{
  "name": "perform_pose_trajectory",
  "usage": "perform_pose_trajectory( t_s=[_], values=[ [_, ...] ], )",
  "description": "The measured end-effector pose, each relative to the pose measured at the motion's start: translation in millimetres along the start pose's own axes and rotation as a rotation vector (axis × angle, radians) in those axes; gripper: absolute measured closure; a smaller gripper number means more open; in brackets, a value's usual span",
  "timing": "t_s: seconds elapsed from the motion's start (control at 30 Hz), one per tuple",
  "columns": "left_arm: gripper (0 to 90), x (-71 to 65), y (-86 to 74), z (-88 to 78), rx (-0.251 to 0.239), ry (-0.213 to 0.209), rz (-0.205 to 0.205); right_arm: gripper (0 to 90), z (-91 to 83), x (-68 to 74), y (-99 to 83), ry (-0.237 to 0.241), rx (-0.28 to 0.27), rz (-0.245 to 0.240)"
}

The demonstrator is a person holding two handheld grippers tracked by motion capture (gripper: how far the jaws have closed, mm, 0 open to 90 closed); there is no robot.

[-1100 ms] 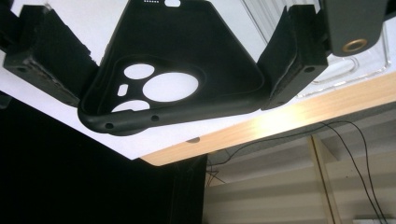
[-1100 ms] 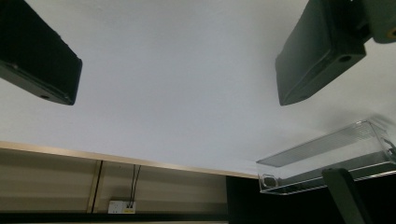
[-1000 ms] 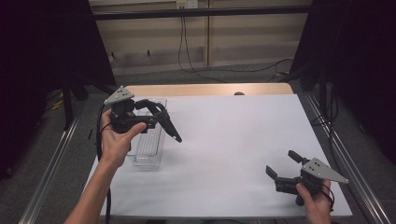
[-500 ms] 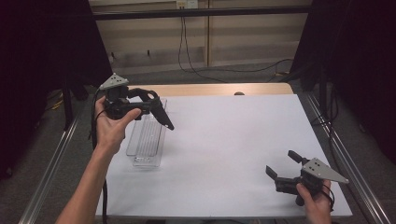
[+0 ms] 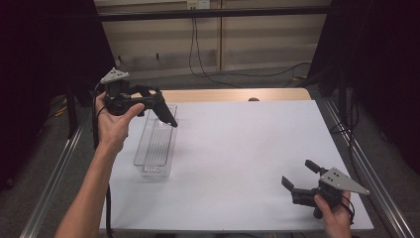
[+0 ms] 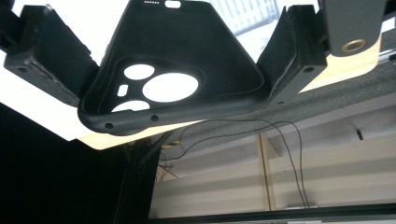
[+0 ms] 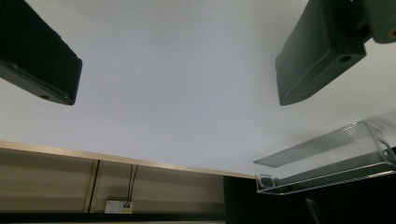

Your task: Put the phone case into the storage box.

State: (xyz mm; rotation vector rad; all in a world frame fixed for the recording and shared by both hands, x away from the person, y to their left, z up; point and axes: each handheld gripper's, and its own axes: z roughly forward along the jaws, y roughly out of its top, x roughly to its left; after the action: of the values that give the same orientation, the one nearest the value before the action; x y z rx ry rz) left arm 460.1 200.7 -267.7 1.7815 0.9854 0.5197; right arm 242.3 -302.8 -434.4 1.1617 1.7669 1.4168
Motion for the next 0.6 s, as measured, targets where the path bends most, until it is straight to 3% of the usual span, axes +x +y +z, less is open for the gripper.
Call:
perform_pose_trajectory(
  t_s=[0.6],
  values=[
    [14.1, 21.5, -3.8, 23.7, -0.009, 0.084, -0.006, 0.1, -0.4, -0.5, -0.3, 0.001, 0.0, 0.005]
  ],
)
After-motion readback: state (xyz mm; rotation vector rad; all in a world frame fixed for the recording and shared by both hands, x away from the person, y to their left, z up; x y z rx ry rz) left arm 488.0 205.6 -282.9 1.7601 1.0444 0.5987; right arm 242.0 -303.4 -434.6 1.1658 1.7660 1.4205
